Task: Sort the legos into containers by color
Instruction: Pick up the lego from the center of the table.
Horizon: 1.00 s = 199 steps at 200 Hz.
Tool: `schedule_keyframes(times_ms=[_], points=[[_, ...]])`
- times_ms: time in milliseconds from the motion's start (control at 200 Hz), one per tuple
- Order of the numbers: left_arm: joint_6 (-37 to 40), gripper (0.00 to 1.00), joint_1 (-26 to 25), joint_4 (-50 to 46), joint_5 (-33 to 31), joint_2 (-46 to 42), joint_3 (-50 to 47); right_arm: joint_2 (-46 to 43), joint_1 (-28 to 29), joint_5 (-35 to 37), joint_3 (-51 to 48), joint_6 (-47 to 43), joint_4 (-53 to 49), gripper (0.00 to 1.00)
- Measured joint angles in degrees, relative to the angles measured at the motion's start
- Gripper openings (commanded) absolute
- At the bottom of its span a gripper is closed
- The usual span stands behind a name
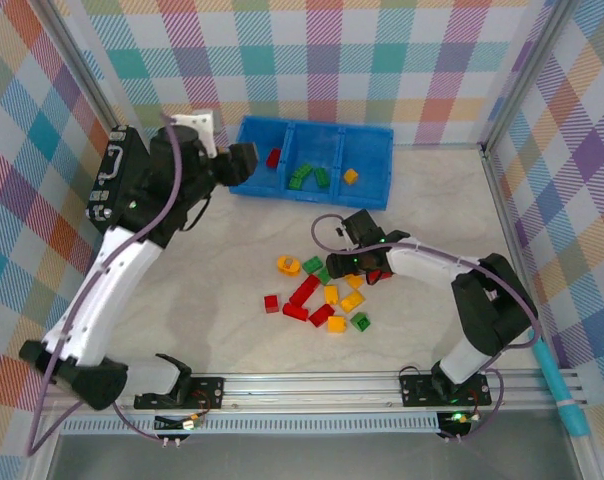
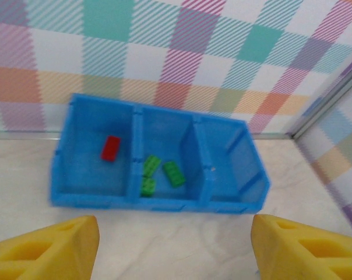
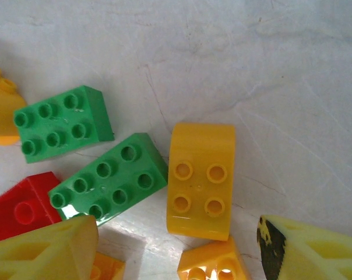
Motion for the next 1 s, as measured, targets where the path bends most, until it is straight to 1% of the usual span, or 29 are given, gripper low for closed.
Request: schedule_keyframes(times_ms=[150,340,455,630,810,900,995], points=[[4.20,0.72,0.63,-6.29,-3.28,-7.28,-2.73,2.91,0.68,2.36,1.79,-1.99,-1.62,0.73],[6.45,0.74,0.94,-12.61,-5.70,-12.35,-6.47,6.19,0.98,4.07,4.37,-3.76,-2.23,0.72],[6.75,0.74,0.94,-15.39,-6.43,-13.09,-7.58,7.76,0.98,4.72,6.16,-4.68,-2.25,0.67],[6.86,0.75,0.96,-16.83,-7.02,-13.09,-7.74,8.94,0.98,5.31,7.34,-5.14,-1.92,0.66],[6.86,0.75,0.96,-17.00,-7.13,-13.09,-7.76,8.94,0.98,5.40,7.23,-5.44,-1.79,0.63],[6.88,0.75,0.96,-17.68,-7.15,-13.09,-7.76,8.41,0.98,5.57,6.38,-5.14,-1.31,0.63],[6.88,0.75,0.96,-17.97,-7.26,-13.14,-7.80,8.41,0.98,6.21,4.61,-4.61,-3.04,0.62]])
